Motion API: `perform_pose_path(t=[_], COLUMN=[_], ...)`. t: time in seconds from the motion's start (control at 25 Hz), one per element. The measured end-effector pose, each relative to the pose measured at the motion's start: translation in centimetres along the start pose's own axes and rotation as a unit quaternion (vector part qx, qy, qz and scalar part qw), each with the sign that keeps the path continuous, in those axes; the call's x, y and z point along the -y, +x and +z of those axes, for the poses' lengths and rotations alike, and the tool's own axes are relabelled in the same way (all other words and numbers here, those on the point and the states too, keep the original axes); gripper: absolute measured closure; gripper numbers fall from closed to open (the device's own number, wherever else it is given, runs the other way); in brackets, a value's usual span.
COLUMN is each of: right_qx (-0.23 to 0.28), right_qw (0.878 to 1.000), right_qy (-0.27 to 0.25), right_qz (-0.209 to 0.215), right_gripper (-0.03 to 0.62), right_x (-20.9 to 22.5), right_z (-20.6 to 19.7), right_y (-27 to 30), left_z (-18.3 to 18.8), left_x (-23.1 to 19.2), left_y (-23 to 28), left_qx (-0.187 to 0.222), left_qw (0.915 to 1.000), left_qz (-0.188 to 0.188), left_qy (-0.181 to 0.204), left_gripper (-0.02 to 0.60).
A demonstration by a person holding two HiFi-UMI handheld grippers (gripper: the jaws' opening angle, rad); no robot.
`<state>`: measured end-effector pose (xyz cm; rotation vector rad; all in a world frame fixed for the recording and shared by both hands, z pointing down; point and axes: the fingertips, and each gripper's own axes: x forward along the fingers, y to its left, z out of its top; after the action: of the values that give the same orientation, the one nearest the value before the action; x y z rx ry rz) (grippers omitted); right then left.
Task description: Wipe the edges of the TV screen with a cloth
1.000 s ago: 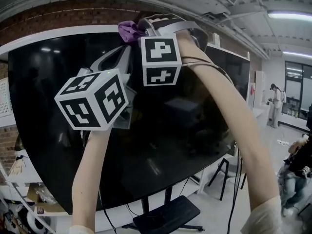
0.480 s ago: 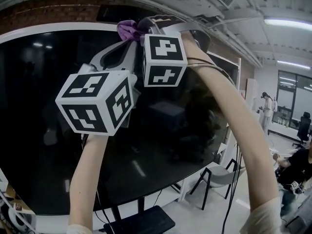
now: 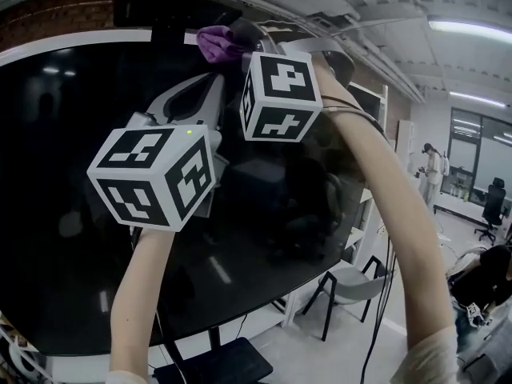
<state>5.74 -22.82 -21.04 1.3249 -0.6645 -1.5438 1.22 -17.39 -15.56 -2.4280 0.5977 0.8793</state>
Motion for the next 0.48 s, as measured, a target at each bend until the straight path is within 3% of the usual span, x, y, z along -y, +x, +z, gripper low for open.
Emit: perform_pose_path(t=[0.12, 0.36, 0.48], right_qx=[-0.005, 0.001, 0.002], right_qw=[1.000, 1.000, 1.000], right_qy=[-0.005, -0.014, -0.019], right_qz=[0.012, 0.015, 0.015], right_gripper=[0.545, 0.545, 0.545], right_x=[-1.1, -3.3, -4.6], right_z=[-2.8, -9.5, -13.7], right_y=[0.1, -0.2, -0.2], left_z=[-2.4, -3.0, -4.4], left_x=[1.1, 6.4, 8.9], left_y=[1.3, 4.4, 7.3], left_qx=[-0.010, 0.012, 0.011], left_qw=[0.9999, 0.9994, 0.9994], left_qz=[0.000, 0.014, 0.026], left_qy=[-0.008, 0.029, 0.023], left_gripper=[0.560, 0.560, 0.560])
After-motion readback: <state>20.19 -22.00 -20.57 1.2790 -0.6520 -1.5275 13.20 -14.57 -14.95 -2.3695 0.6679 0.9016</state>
